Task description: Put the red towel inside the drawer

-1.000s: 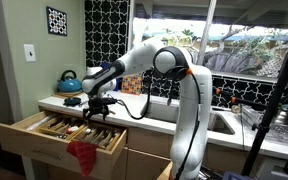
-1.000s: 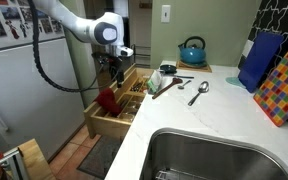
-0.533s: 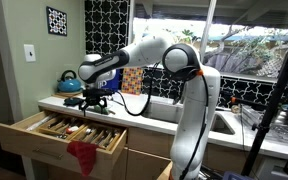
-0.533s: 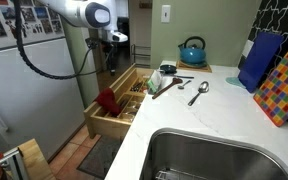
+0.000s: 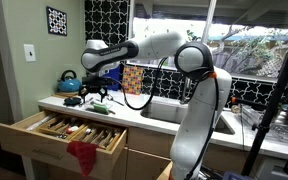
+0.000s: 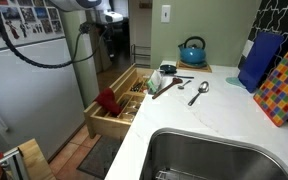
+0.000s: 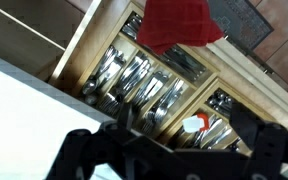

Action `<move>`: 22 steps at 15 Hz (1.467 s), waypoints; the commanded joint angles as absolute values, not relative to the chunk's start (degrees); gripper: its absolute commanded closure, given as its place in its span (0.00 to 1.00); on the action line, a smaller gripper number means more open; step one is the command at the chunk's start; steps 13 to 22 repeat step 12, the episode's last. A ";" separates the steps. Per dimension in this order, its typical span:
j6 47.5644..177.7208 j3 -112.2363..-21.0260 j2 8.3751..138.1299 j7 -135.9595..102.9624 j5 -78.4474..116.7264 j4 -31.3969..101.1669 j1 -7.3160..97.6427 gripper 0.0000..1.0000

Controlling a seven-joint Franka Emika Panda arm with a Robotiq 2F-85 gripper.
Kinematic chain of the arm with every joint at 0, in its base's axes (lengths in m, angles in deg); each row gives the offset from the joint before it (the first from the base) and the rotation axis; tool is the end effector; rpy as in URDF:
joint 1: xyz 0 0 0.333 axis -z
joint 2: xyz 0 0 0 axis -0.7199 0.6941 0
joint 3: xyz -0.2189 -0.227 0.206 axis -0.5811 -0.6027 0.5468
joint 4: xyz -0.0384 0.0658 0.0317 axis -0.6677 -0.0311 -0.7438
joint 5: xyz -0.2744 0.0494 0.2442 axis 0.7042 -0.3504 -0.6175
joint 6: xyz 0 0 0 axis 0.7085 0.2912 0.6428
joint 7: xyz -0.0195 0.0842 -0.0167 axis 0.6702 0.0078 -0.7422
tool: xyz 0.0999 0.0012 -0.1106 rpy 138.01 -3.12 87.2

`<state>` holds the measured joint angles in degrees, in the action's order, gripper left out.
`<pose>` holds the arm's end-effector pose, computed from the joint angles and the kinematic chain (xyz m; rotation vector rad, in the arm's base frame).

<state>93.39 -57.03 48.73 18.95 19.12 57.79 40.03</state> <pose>0.4963 0.1001 0.5536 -3.0381 0.7386 -0.2389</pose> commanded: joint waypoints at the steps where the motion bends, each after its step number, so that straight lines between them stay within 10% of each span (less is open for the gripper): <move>1: 94.50 -55.06 45.09 25.16 25.90 58.84 41.71 0.00; 22: 93.67 -54.33 44.17 27.35 27.08 57.62 42.60 0.00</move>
